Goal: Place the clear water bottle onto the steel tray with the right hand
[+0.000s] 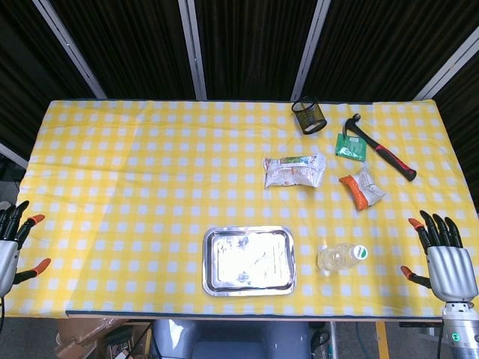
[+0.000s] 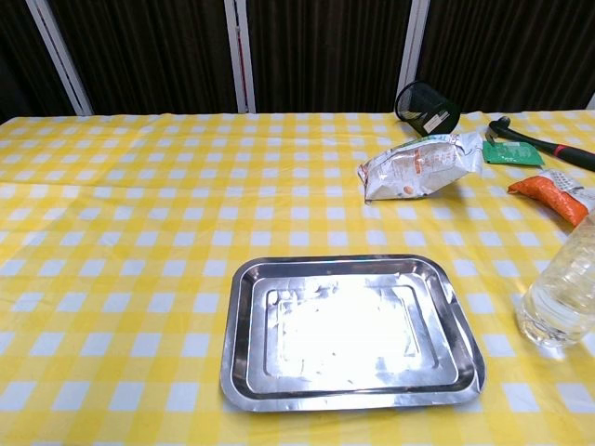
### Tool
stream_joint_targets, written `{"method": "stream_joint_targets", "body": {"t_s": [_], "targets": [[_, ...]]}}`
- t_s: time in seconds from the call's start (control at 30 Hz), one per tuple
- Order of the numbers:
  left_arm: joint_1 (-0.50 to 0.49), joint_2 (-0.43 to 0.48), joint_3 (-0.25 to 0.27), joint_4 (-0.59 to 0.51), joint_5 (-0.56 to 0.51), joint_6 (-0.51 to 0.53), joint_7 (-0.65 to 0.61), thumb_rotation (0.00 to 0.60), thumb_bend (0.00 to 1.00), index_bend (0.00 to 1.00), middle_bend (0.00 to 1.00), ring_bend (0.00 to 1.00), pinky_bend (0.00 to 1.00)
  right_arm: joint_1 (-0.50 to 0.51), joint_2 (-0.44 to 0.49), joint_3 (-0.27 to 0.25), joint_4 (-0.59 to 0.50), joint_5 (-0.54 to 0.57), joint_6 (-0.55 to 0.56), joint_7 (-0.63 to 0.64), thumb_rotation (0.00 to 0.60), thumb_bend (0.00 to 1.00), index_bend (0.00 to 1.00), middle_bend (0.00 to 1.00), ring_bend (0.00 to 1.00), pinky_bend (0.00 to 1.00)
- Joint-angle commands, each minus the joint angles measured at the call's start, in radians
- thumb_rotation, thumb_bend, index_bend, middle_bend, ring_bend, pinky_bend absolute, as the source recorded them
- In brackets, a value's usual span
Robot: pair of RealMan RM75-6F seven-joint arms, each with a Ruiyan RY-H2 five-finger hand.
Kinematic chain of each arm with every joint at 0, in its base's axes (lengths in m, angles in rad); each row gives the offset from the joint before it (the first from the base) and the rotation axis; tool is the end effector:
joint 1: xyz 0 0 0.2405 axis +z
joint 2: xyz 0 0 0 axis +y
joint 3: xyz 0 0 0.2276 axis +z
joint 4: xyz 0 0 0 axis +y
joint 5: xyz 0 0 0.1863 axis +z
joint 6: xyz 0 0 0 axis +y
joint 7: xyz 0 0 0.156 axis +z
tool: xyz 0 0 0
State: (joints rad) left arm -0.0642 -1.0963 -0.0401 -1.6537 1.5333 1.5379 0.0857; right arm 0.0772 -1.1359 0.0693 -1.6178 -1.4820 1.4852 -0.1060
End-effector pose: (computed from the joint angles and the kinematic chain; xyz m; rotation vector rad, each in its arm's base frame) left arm -0.2669 0.1808 0.1755 -1.3989 -0.8194 -0.8854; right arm -0.2761 -0.1902 0.1670 1.3820 -0.8401 0.8430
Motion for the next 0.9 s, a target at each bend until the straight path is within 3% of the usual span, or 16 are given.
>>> {"method": "stream_joint_targets", "body": {"t_s": [0.03, 0.9], "targets": [[0.001, 0.002, 0.001, -0.001, 0.003, 0.003, -0.002, 0.600, 0.20, 0.20, 0.00, 0.00, 0.00, 0.000, 0.001, 0.000, 0.001, 0.001, -0.002, 0.002, 0.600, 0.13, 0.17, 0.08, 0.00, 0.00], [0.006, 0.004, 0.005, 0.003, 0.034, 0.031, -0.029, 0.600, 0.20, 0.20, 0.00, 0.00, 0.00, 0.004, 0.007, -0.005, -0.008, 0.010, -0.027, 0.014, 0.600, 0.13, 0.17, 0.08, 0.00, 0.00]]}}
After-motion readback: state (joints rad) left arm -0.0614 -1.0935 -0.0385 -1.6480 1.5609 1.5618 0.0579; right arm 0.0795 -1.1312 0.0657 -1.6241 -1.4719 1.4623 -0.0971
